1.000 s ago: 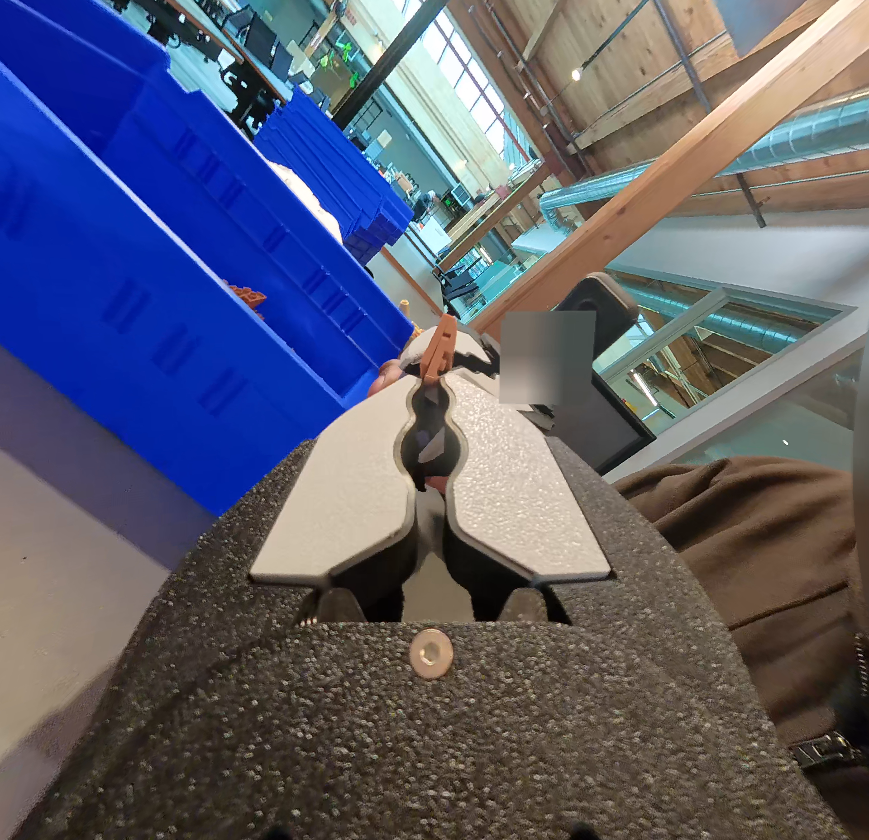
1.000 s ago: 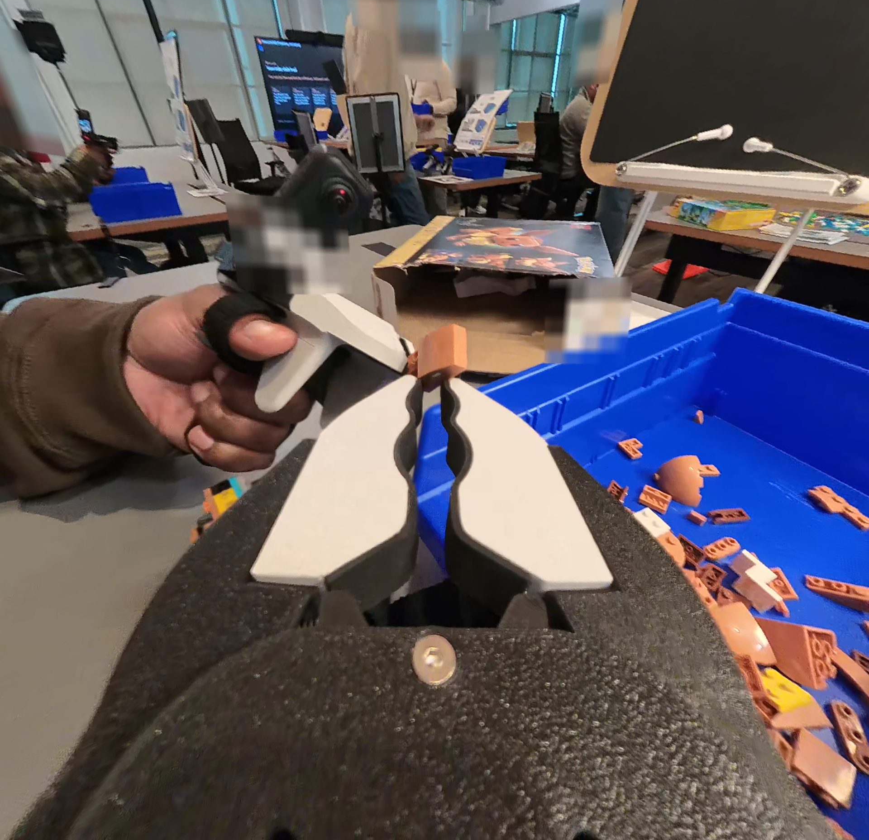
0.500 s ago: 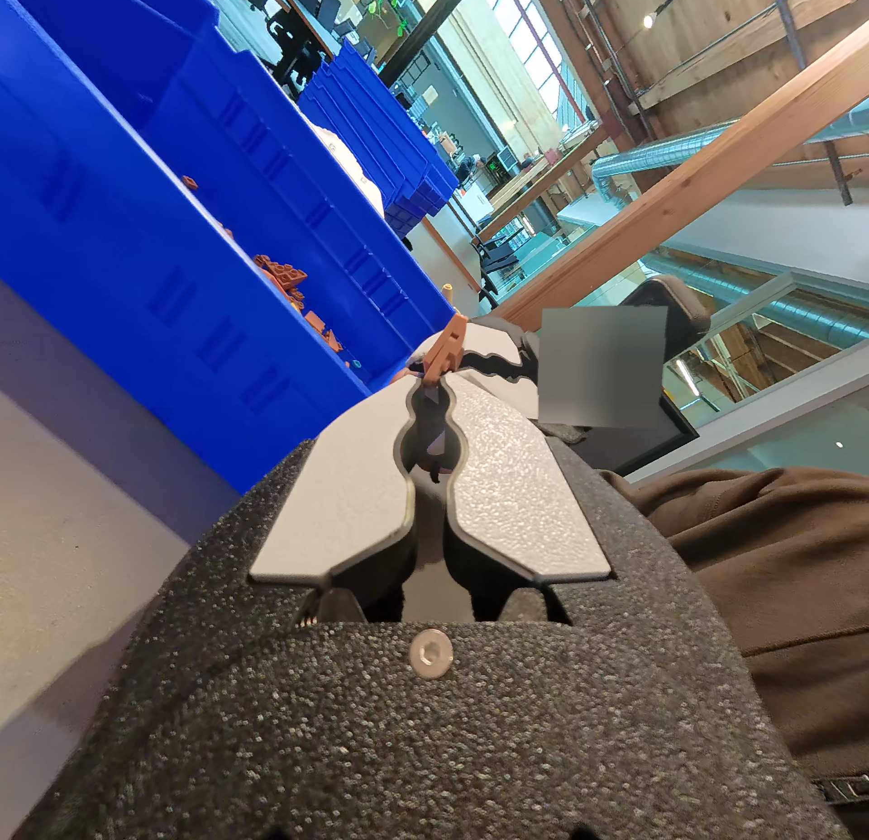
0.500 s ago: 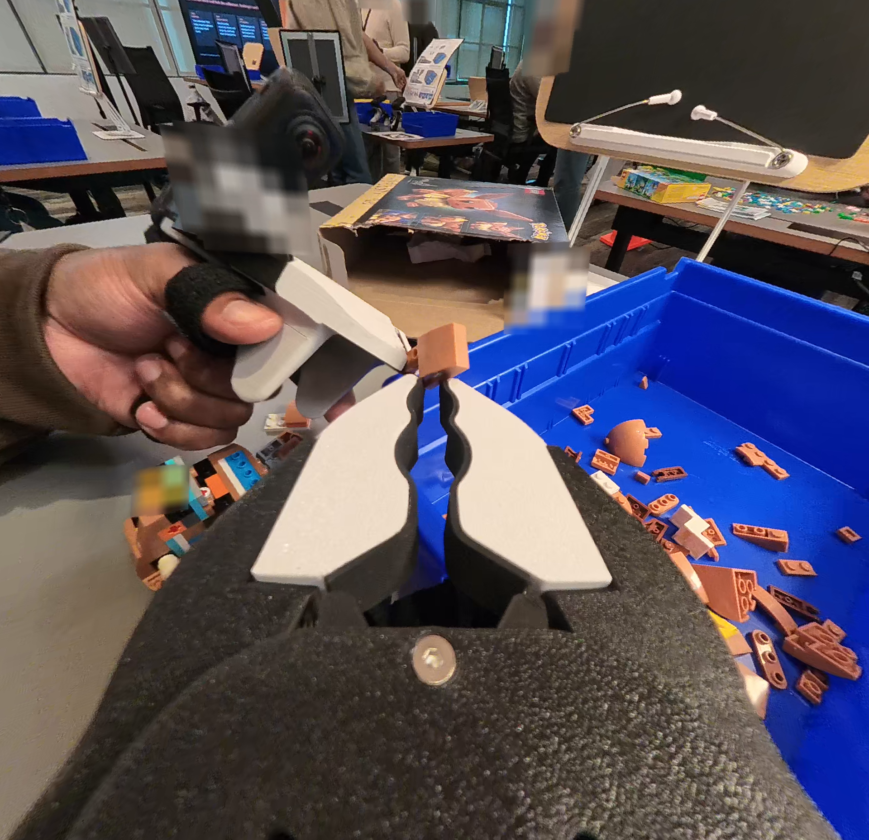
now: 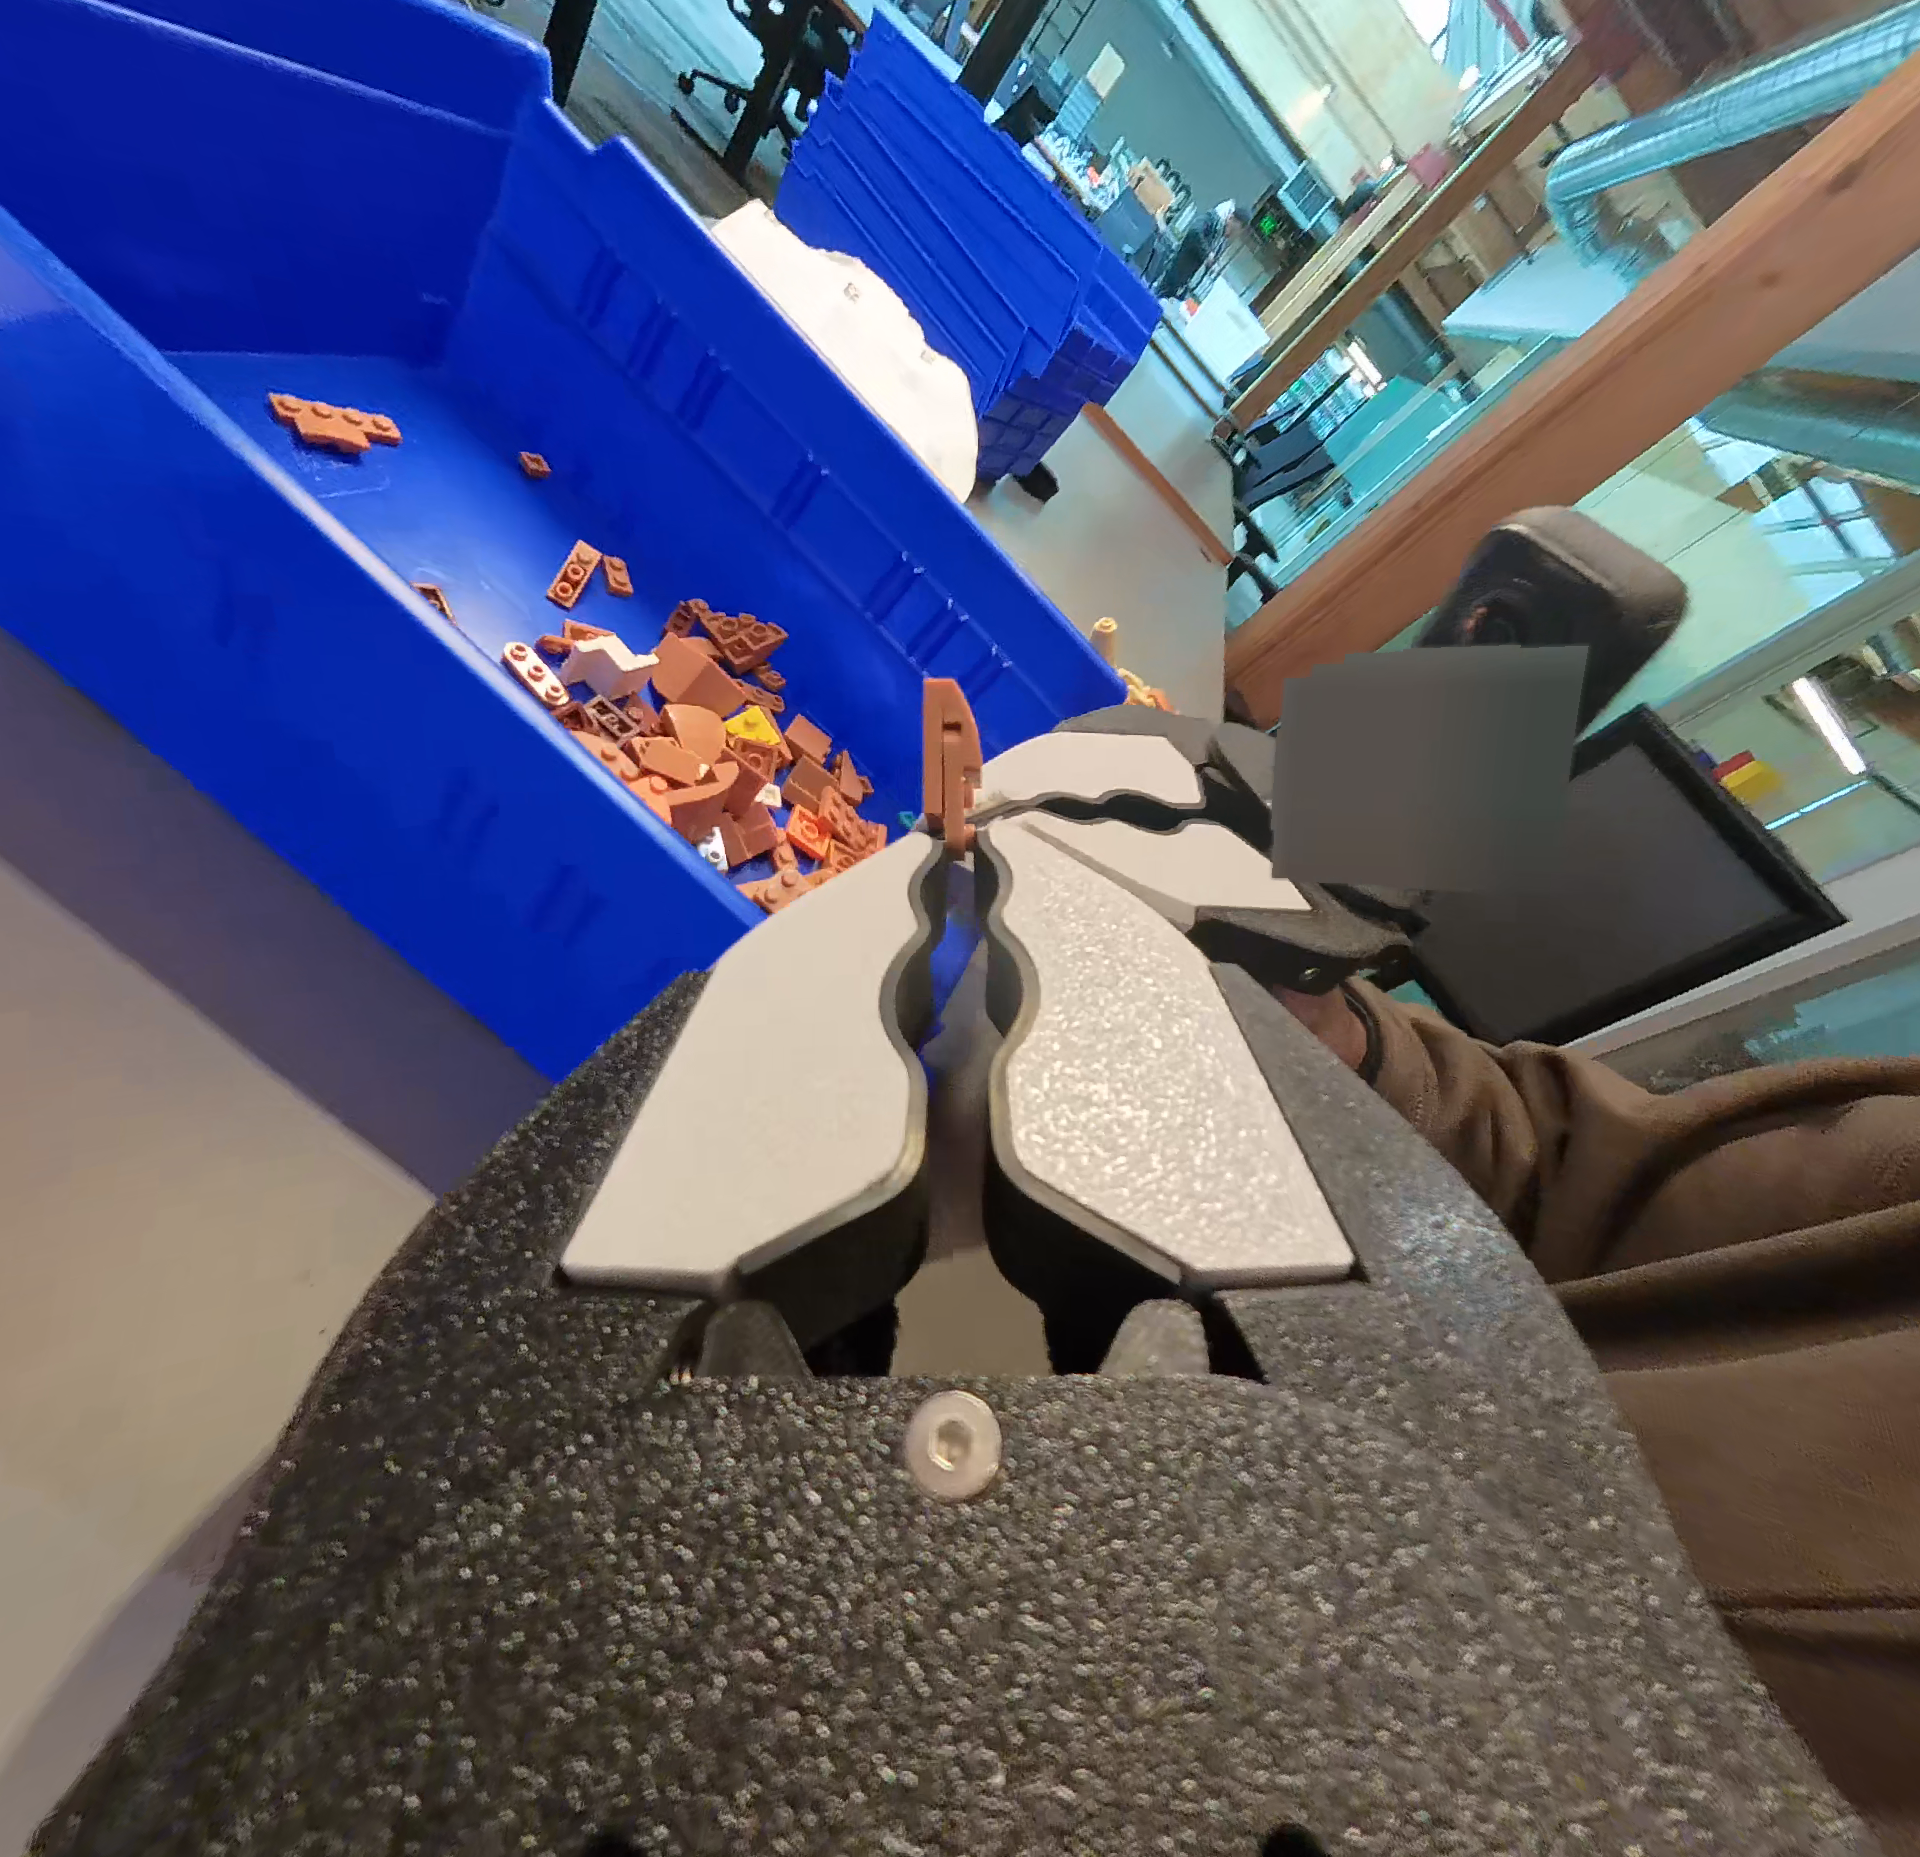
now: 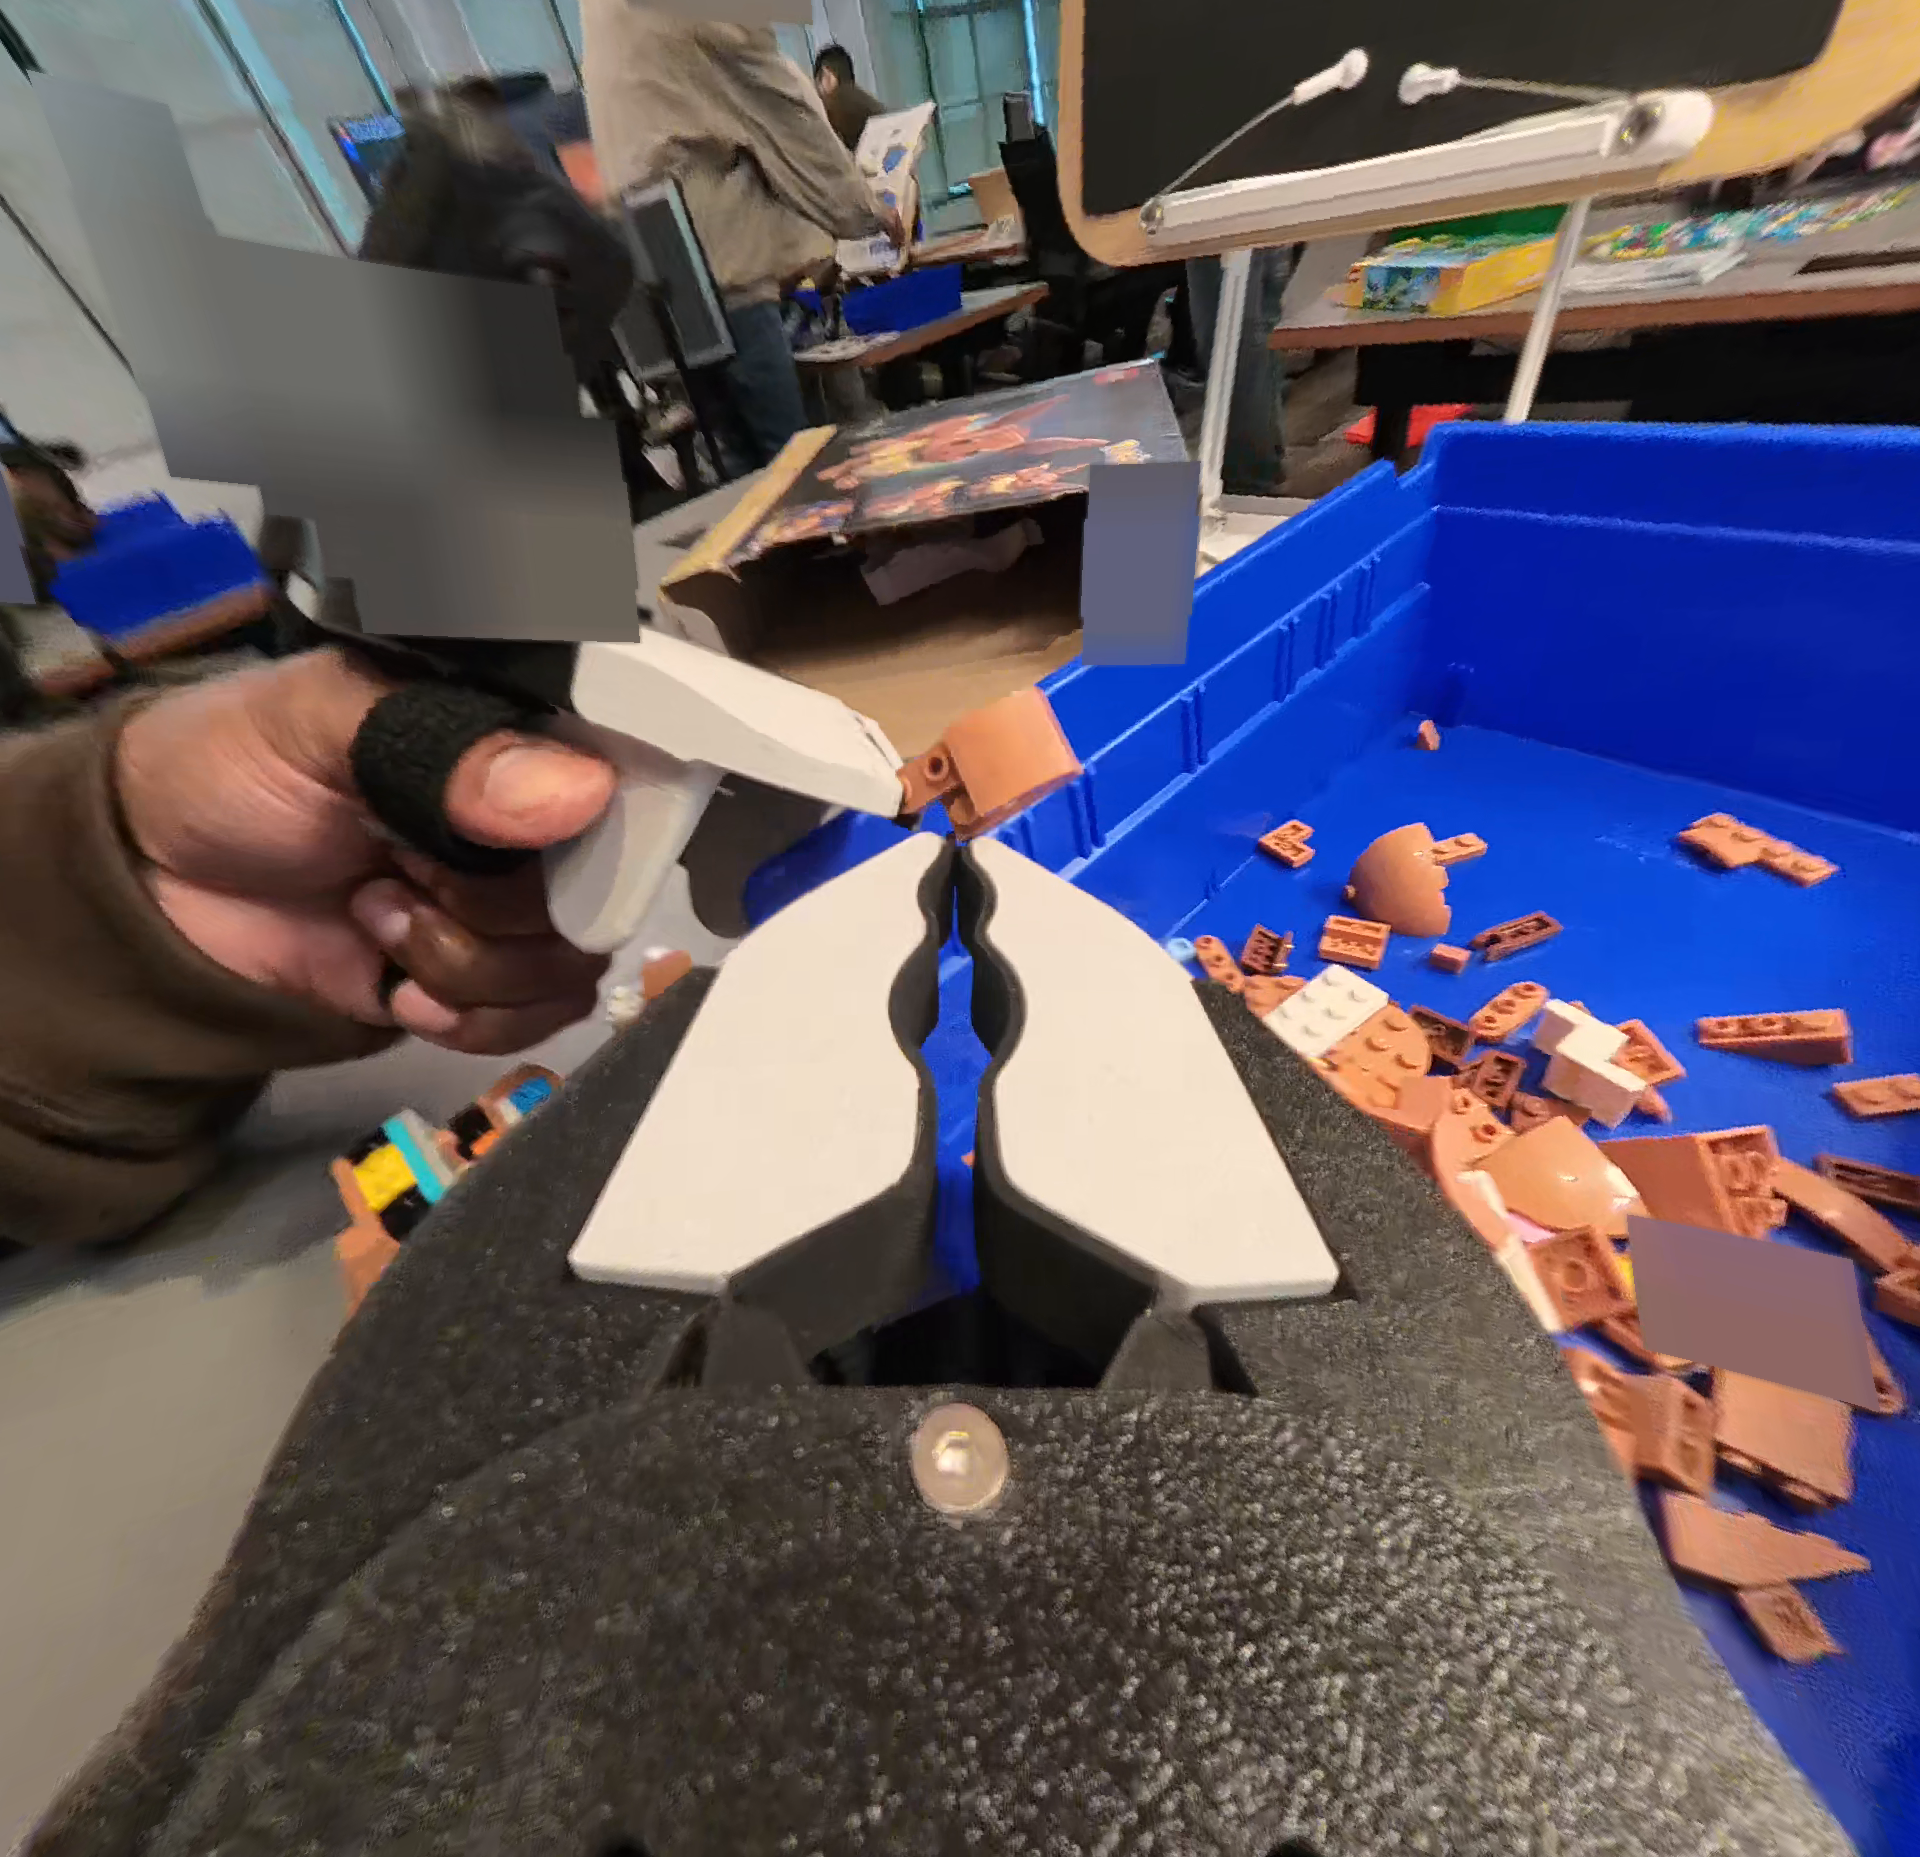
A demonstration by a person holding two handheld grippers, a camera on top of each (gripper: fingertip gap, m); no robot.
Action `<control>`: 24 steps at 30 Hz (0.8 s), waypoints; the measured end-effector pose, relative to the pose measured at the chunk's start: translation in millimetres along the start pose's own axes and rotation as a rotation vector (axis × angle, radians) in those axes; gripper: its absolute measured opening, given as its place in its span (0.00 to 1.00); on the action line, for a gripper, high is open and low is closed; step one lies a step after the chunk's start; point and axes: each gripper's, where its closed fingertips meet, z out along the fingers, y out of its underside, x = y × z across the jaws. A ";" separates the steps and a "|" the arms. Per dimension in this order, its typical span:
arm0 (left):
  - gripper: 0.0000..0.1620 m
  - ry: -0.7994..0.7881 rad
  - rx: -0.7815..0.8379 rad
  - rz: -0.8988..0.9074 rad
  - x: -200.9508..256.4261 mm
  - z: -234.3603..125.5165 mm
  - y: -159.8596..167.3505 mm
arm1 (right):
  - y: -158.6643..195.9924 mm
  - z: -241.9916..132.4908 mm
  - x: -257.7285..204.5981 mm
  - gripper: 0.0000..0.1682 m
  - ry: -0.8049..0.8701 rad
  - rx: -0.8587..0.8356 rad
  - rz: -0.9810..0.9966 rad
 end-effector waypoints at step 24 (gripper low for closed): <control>0.02 0.236 0.092 -0.088 26.1 -11.8 -10.7 | -32.2 -13.2 -12.3 0.05 -0.365 0.222 0.492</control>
